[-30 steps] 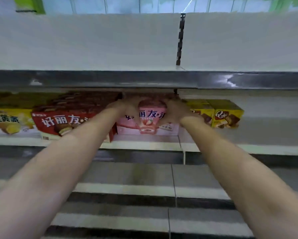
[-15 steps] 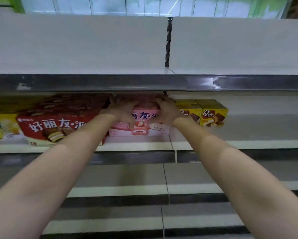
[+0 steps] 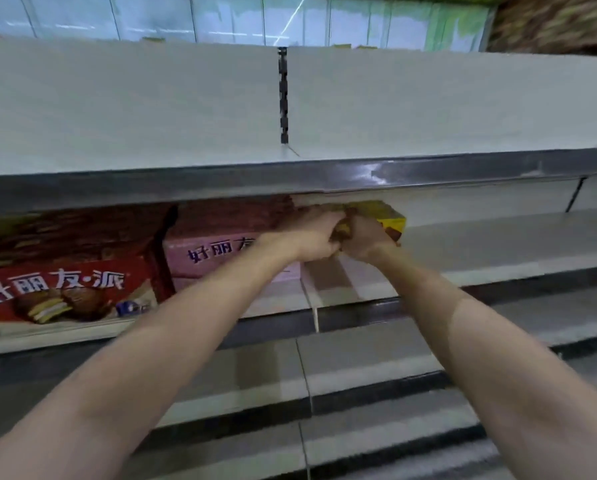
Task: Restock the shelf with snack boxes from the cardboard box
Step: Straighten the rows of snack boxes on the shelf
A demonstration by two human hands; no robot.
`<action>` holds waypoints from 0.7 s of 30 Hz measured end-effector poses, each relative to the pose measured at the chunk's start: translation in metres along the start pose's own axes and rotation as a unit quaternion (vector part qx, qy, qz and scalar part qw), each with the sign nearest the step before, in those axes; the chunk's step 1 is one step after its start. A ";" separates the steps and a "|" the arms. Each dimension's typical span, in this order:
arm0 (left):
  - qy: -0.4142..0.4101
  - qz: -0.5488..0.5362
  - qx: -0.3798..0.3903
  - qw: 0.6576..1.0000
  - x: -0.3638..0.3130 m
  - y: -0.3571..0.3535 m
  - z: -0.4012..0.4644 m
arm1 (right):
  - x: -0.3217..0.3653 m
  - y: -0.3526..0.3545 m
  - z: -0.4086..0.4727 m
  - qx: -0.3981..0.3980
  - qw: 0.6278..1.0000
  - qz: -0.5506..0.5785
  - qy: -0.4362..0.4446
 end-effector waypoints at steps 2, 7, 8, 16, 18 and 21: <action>0.022 0.050 0.010 0.998 -0.003 -0.008 0.017 | -0.024 0.000 0.010 -0.003 1.000 -0.020 0.002; 0.096 0.107 0.024 0.989 0.000 -0.029 0.053 | -0.075 0.017 0.027 -0.007 0.997 -0.072 0.017; 0.115 0.107 0.034 0.987 0.001 -0.033 0.060 | -0.084 0.020 0.031 -0.005 0.997 -0.076 0.023; 0.220 0.020 0.053 0.974 0.019 -0.065 0.092 | -0.131 0.014 0.074 0.084 0.989 -0.002 0.120; 0.225 0.047 0.041 0.972 0.020 -0.067 0.096 | -0.135 0.011 0.081 0.082 0.984 0.010 0.158; 0.225 0.052 0.047 0.972 0.016 -0.066 0.098 | -0.135 0.013 0.084 0.065 0.980 0.044 0.184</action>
Point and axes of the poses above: each hand's wrist, its own z-axis towards the middle knuckle, its own y-axis out of the back of the hand, x = y × z, the point moved 2 cm from there along z, towards the middle knuckle, and after that the axes turned 2 degrees about z, right-handed, at the moved point
